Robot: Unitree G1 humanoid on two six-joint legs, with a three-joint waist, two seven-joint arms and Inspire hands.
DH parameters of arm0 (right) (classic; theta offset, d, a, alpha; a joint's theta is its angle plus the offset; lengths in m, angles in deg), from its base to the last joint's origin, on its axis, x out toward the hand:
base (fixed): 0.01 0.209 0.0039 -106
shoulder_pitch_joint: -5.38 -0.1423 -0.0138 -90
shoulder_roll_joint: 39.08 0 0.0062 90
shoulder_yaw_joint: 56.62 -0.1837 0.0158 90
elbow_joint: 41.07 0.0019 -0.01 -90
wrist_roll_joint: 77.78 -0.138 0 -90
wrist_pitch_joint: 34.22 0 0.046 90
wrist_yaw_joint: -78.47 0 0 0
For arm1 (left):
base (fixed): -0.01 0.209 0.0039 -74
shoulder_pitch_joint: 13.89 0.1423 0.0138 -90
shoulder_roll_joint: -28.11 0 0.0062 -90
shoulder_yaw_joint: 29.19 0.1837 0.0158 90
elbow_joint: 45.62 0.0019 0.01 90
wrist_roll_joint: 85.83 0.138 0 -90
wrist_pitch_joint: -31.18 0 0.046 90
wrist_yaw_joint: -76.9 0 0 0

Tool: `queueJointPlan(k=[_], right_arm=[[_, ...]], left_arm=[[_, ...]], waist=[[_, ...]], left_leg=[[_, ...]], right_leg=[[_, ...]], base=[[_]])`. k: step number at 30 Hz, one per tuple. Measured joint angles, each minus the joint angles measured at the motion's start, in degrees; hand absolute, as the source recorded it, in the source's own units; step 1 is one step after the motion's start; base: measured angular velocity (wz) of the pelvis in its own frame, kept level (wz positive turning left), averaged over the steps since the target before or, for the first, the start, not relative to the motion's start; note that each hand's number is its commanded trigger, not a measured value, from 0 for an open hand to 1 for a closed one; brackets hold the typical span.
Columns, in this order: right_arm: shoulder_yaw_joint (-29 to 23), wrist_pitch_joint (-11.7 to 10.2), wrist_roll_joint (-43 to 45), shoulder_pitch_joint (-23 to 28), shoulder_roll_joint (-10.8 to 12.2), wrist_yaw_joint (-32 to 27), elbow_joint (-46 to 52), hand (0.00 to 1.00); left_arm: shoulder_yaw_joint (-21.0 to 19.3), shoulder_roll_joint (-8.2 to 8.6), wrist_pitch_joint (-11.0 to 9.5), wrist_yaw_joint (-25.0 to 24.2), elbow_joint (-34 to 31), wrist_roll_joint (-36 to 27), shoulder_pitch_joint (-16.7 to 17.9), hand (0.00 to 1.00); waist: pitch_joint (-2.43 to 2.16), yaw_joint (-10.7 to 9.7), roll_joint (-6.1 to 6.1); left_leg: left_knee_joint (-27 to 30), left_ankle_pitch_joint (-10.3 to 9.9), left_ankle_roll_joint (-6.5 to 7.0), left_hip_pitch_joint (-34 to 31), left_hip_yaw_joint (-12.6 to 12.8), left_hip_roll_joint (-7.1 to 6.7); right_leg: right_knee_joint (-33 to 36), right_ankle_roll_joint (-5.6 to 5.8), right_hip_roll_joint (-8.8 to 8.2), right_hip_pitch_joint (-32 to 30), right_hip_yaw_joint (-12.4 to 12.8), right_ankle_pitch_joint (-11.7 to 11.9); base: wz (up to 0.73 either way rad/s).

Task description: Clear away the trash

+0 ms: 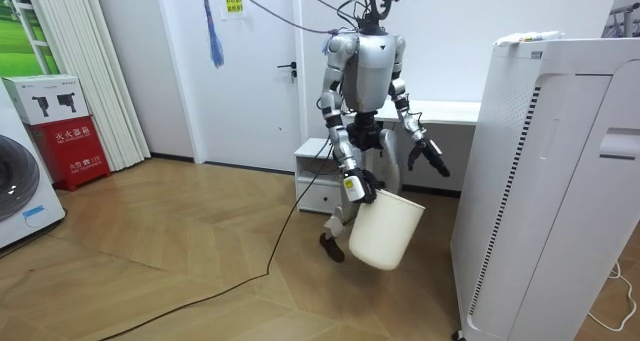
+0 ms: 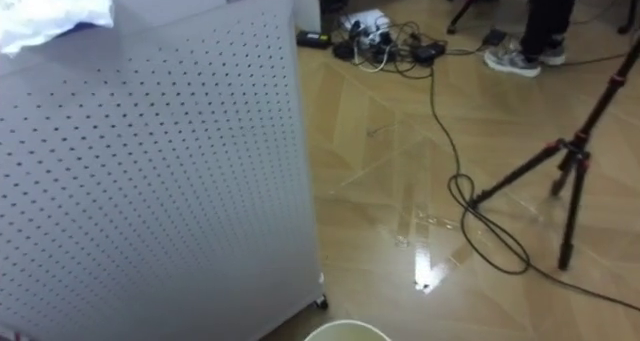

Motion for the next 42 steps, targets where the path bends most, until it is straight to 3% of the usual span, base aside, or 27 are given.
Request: queueJointPlan(k=[2,3,5,7,8,9,11,13,15,18,23,27,31,37,42], right_arm=[[0.0,0.0,0.0,0.2,0.1,-0.6,-0.2,1.0],[0.0,0.0,0.2,0.2,0.1,-0.9,-0.3,1.0],[-0.1,-0.6,0.2,0.1,0.1,-1.0,-0.1,1.0],[-0.1,-0.7,0.1,0.3,0.3,-1.2,-0.2,1.0],[-0.1,-0.7,0.0,0.3,0.7,-1.8,-0.3,1.0],[-0.1,-0.8,-0.1,0.2,0.9,-2.6,-0.7,1.0],[-0.1,-0.8,0.0,0.5,1.1,-3.0,-1.0,1.0],[-0.1,-0.8,0.2,0.5,1.0,-2.8,-1.1,1.0],[-0.1,-0.8,0.0,0.5,1.0,-1.9,-1.1,1.0],[-0.2,-0.8,0.1,0.6,1.0,-1.3,-0.6,1.0],[-0.2,-0.8,0.2,0.6,1.0,-0.8,-0.2,1.0],[-0.2,-0.9,0.7,0.6,1.1,-0.4,0.2,1.0],[-0.2,-0.9,0.8,0.8,1.1,-0.4,0.0,1.0],[-0.2,-1.7,1.4,1.4,1.0,-0.4,-0.3,1.0],[-0.2,-1.7,1.6,1.9,0.9,-1.1,-0.3,1.0]], left_arm=[[0.0,0.02,-0.1,2.1,-0.6,0.0,-0.1,0.0],[0.0,-0.08,-0.1,3.6,-1.2,0.2,-0.1,0.0],[-0.7,-0.3,-0.1,5.8,-3.4,0.6,0.0,0.0],[-0.9,-0.37,-1.1,8.1,-4.7,0.6,-0.3,0.0],[-0.9,-0.29,-1.6,9.6,-4.7,0.6,-0.7,0.0],[-0.8,0.02,-1.7,10.6,-4.6,0.3,-0.9,0.0],[-0.9,0.16,-2.2,11.7,-5.4,0.0,-1.0,0.0],[-1.2,0.15,-2.6,13.8,-6.0,0.4,-0.8,0.0],[-1.9,-0.04,-2.6,16.0,-7.0,1.1,-0.3,0.0],[-2.5,-0.01,-2.6,17.7,-10.1,1.2,0.6,0.0],[-3.5,-0.04,-2.6,20.2,-14.2,1.2,0.7,0.0],[-3.4,-0.55,-2.5,20.2,-19.8,1.2,1.1,0.0],[-3.6,-0.7,-2.5,20.2,-22.5,4.2,0.5,0.0],[-4.2,-0.77,-2.4,22.6,-28.2,6.0,0.6,0.0],[-4.1,-1.04,-3.4,29.1,-41.0,6.8,0.7,0.0]], waist=[[-0.02,0.0,0.2],[-0.04,0.0,0.85],[0.07,0.0,1.78],[0.12,-0.3,1.86],[-0.01,0.0,1.47],[0.14,-0.4,1.56],[-0.39,0.3,1.7],[-0.37,0.6,1.62],[-0.39,0.6,0.75],[0.0,0.7,-0.12],[-0.1,1.9,-0.66],[-0.06,1.8,-0.75],[0.0,1.3,-0.57],[0.3,1.2,0.63],[0.21,1.4,1.27]], left_leg=[[-1.4,-0.4,0.58,2.2,-0.9,-0.85],[-2.3,-0.6,0.56,3.1,-3.3,-0.79],[-3.0,-0.5,0.2,3.1,-7.5,-0.68],[-2.8,-0.5,0.15,3.3,-9.7,-0.87],[-2.2,-0.6,-0.08,3.6,-10.8,-1.53],[-1.8,-0.9,-0.56,3.9,-12.5,-1.82],[-3.1,-0.6,-1.33,4.6,-13.4,-1.53],[-4.3,-0.2,-1.88,5.6,-14.6,-1.57],[-5.5,0.1,-2.38,6.3,-15.7,-1.46],[-5.5,0.3,-2.63,5.7,-16.4,-1.27],[-5.9,0.4,-2.87,5.0,-18.1,-1.52],[-4.4,0.4,-2.88,3.7,-19.7,-1.47],[-3.7,0.5,-2.98,3.5,-21.5,-1.67],[-3.9,0.6,-3.16,3.9,-22.3,-1.56],[-5.1,0.8,-3.01,4.6,-21.6,-1.61]], right_leg=[[4.6,2.27,-0.58,-0.8,-0.5,2.2],[7.1,2.25,0.87,-1.8,0.1,3.8],[5.0,1.32,2.61,-4.1,1.5,1.9],[-0.7,1.48,2.43,-6.5,2.3,1.6],[-6.8,1.94,1.18,-7.9,3.4,4.1],[-8.4,0.6,0.85,-7.5,4.1,7.5],[-11.2,-0.13,1.9,-5.2,3.3,7.4],[-12.8,-0.58,2.27,-3.8,2.0,7.6],[-14.0,-1.08,2.83,-2.3,0.5,7.5],[-15.0,-1.39,2.97,-1.7,-1.0,7.4],[-15.9,-1.58,2.92,-1.5,-2.7,7.5],[-16.3,-1.6,2.86,-0.8,-4.8,7.6],[-18.3,-1.58,3.03,1.1,-7.4,7.8],[-22.6,-1.67,4.43,3.6,-7.6,9.8],[-23.0,-1.57,4.23,4.0,-7.4,10.2]], base=[[0.63],[0.59],[0.7],[0.78],[0.69],[0.68],[0.51],[0.3],[0.26],[0.28],[0.17],[0.29],[0.39],[0.06],[-0.03]])
